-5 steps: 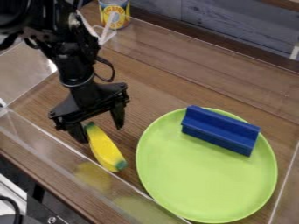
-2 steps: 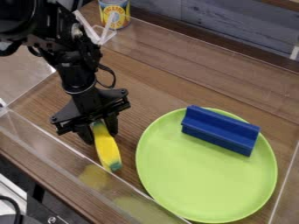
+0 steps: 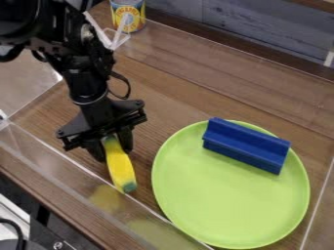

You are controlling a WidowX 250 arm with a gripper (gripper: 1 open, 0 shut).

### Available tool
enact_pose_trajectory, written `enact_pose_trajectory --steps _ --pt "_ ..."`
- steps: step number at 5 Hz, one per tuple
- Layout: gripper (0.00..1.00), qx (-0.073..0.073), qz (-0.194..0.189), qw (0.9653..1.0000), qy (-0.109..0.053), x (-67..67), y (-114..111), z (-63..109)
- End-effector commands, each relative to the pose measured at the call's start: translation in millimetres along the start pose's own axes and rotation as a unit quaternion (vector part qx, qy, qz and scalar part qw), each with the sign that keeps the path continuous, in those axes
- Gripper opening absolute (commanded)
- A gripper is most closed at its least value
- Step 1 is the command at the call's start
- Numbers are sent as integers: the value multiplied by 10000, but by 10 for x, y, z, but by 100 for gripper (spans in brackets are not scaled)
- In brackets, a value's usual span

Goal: Put the banana in the green plate

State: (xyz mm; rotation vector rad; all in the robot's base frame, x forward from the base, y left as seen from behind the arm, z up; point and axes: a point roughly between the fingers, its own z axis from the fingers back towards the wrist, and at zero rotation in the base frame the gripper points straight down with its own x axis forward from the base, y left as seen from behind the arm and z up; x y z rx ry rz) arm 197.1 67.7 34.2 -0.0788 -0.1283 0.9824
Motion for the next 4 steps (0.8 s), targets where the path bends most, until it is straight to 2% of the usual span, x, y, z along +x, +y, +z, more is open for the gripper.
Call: enact_pose_trajectory --steps 1,4 --pt "0 -134 -160 9996 -169 59 -89 106" --pt "0 -168 -334 9992 -141 39 -146 160"
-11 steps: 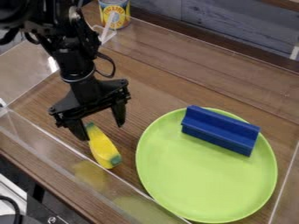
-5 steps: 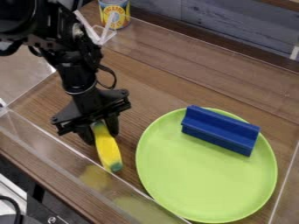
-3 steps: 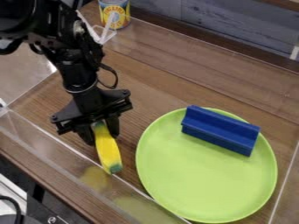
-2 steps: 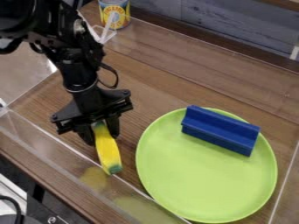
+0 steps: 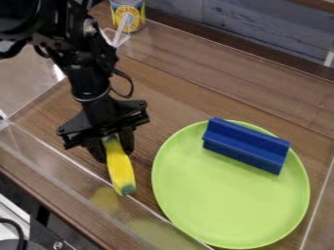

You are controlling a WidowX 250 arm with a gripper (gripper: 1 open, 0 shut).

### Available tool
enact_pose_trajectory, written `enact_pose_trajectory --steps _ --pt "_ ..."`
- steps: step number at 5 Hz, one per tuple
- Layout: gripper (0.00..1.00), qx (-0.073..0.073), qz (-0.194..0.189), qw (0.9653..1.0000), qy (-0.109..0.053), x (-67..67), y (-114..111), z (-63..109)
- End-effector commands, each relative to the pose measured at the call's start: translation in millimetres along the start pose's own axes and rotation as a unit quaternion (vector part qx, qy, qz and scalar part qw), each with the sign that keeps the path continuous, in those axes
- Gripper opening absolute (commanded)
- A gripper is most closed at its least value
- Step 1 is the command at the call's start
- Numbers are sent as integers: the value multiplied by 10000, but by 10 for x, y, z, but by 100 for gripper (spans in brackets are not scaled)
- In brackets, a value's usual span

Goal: Put the banana in the green plate

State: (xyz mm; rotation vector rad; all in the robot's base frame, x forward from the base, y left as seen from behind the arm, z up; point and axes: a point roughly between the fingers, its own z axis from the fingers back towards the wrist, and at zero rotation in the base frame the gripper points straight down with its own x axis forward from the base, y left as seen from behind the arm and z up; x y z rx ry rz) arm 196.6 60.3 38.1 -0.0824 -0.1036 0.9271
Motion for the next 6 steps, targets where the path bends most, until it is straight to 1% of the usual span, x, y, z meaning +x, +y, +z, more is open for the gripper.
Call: enact_pose_trajectory --steps 1,6 --pt "0 -199 -116 9994 -264 96 -117 141" --pt "0 -321 -267 9989 -230 47 -255 282"
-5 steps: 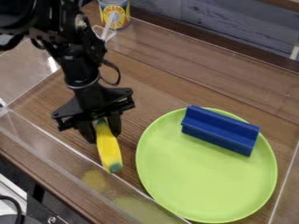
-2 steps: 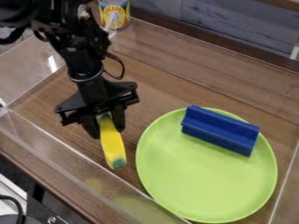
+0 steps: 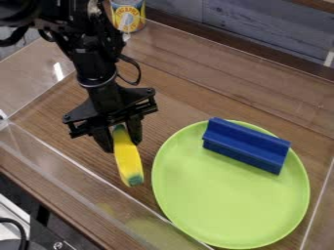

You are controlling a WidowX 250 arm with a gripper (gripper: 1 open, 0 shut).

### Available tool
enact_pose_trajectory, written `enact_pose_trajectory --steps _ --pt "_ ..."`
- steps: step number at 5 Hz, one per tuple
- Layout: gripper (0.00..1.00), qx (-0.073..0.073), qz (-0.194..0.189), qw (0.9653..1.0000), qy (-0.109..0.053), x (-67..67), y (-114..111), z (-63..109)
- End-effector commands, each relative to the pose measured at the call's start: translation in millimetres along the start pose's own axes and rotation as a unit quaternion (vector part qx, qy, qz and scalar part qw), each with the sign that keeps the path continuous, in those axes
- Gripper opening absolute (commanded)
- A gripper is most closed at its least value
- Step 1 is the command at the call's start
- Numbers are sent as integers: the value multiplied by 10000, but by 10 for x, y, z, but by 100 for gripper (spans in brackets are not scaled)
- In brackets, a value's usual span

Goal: Put the banana in the green plate

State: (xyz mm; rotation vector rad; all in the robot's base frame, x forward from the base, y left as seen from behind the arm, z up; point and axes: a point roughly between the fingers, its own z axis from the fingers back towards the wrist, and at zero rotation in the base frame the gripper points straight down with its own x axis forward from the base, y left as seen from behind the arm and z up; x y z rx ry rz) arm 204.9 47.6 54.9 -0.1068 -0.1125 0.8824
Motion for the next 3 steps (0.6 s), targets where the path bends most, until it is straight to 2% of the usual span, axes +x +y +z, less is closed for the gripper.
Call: enact_pose_trajectory --steps 1,3 --pt "0 -206 -70 9994 -260 82 -124 144" --pt "0 -280 -75 9993 -253 47 -191 170"
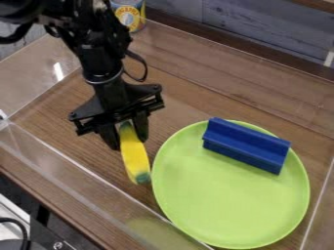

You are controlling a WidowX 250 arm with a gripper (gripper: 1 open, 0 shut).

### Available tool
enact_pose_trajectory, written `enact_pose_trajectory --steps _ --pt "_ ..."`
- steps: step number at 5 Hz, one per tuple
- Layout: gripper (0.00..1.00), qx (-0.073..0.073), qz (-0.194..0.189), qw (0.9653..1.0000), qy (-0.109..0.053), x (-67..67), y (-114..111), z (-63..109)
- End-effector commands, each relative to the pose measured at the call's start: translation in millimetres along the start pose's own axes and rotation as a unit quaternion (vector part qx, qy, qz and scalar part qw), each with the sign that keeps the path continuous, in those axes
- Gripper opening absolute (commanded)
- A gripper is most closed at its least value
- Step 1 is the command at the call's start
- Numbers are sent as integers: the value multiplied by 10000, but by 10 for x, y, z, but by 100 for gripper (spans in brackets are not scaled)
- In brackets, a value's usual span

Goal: Put the banana in the green plate

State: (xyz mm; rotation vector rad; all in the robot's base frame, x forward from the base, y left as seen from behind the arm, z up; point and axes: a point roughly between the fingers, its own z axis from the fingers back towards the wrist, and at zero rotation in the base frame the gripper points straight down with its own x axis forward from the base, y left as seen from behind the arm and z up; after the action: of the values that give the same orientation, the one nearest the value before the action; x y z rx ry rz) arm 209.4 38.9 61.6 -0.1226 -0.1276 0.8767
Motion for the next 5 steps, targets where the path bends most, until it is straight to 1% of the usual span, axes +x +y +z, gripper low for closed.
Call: enact_pose_trajectory --steps 1,4,5 --pt "0 -218 -34 9995 -208 57 -131 107" --pt "0 -272 -132 9994 -140 -78 -287 280" --pt "0 -281 -174 9994 -140 -109 -323 318"
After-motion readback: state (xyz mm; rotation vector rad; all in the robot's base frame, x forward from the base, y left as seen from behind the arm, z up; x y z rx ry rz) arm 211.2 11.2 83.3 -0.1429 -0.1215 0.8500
